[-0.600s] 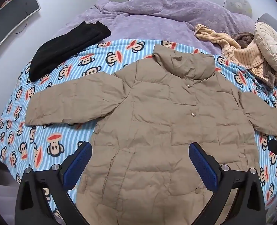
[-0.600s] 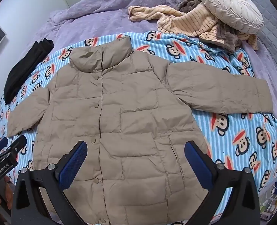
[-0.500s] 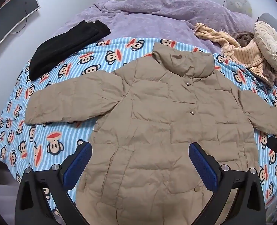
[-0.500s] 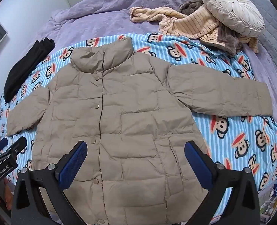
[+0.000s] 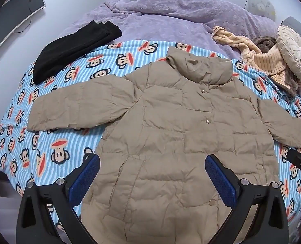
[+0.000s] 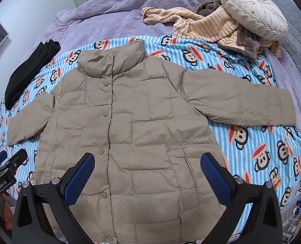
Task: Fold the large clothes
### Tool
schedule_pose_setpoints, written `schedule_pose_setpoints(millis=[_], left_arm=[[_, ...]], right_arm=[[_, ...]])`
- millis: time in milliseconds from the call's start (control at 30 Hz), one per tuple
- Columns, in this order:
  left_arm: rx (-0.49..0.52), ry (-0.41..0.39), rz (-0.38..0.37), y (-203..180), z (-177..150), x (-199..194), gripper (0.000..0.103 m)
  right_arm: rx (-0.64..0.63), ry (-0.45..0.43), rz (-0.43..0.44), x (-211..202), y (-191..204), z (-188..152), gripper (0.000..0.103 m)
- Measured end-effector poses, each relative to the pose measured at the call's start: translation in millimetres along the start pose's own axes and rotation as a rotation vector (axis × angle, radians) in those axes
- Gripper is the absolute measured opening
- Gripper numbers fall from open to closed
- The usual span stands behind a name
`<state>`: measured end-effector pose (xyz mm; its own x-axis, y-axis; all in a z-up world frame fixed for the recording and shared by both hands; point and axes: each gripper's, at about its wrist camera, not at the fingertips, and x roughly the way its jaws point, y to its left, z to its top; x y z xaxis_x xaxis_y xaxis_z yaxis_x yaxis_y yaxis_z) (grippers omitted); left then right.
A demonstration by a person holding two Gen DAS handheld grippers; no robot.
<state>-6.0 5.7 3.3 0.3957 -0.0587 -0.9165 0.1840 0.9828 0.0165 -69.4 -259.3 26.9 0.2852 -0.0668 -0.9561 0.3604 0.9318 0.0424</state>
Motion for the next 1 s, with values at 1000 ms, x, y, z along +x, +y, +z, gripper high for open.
schedule_pose_setpoints(millis=[1000], left_arm=[[0.001,0.011,0.012,1.5,-1.2,2.7,0.103]], right_arm=[[-0.009,-0.016,0.016,-5.0,2.7,1.1,0.103]])
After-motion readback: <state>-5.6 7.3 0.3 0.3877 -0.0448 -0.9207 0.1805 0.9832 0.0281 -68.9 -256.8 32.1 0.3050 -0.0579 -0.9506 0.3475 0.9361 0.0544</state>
